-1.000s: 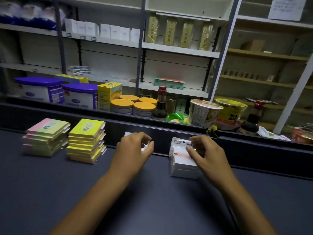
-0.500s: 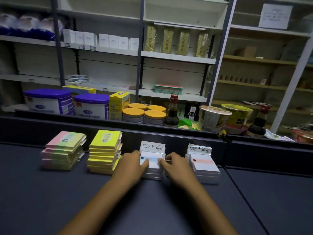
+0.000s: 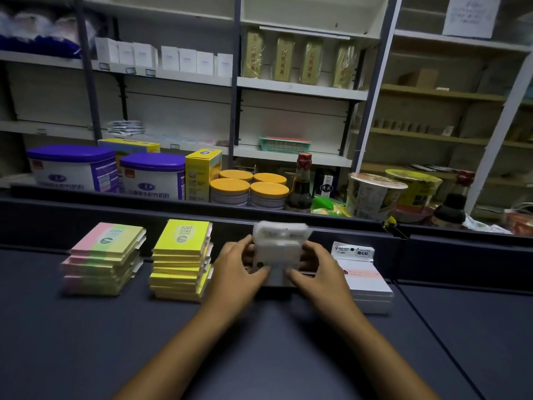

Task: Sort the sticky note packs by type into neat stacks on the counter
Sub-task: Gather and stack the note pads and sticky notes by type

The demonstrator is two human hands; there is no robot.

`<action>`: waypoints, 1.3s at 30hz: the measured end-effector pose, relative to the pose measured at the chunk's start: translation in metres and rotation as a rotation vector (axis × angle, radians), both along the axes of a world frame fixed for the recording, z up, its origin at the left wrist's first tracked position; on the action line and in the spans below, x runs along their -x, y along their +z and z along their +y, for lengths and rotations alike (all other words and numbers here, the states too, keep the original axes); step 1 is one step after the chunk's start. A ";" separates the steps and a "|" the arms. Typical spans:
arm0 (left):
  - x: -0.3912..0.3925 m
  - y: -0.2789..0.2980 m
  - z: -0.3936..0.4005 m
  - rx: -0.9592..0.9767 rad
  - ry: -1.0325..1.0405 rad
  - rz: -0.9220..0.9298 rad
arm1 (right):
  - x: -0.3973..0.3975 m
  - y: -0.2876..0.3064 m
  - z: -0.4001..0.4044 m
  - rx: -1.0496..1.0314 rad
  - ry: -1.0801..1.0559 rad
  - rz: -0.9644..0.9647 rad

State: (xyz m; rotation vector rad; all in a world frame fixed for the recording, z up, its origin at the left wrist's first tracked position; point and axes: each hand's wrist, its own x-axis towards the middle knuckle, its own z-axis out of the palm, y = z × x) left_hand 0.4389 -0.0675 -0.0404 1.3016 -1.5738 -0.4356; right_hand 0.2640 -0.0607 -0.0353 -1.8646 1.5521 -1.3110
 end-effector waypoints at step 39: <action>-0.002 0.002 0.007 -0.198 -0.364 0.530 | 0.003 0.003 0.001 -0.075 0.261 -0.565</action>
